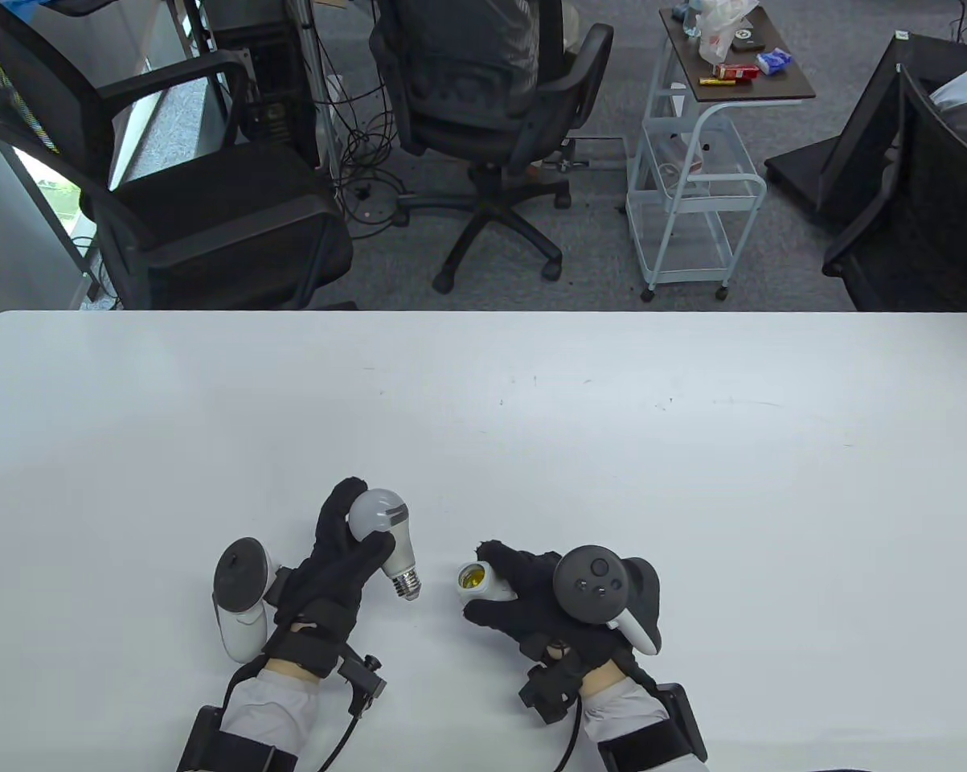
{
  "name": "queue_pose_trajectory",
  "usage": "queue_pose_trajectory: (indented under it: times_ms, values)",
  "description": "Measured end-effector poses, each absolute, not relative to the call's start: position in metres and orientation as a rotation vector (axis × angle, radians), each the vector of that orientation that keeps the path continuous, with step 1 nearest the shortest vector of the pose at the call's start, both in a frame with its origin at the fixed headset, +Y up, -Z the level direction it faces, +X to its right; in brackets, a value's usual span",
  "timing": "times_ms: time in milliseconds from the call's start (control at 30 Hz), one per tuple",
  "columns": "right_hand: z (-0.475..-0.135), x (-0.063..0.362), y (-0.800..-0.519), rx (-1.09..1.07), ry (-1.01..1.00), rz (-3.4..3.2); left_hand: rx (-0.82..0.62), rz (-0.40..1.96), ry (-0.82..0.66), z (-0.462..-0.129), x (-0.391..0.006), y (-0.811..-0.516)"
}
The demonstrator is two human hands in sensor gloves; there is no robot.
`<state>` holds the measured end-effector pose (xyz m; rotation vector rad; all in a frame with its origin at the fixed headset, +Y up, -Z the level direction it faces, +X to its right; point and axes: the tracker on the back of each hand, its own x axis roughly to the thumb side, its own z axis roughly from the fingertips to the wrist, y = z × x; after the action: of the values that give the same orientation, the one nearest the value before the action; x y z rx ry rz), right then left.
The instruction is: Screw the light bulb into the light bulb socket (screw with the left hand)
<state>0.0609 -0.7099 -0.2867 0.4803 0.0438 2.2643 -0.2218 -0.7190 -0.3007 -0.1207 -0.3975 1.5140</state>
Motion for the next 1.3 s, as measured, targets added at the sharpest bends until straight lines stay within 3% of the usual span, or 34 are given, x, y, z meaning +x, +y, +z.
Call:
queue_pose_trajectory:
  times_ms: [200,467,1300]
  values:
    - [-0.284,0.045,-0.715,0.633,0.203,2.171,-0.137,1.475,-0.446,-0.297,-0.211,-0.719]
    - [-0.285,0.042,-0.723,0.602,0.307,2.013,-0.159,1.435,-0.496,-0.295,-0.201,-0.718]
    - [-0.286,0.043,-0.724,0.61,0.339,1.956,-0.271,1.508,-0.615,-0.294,-0.195,-0.72]
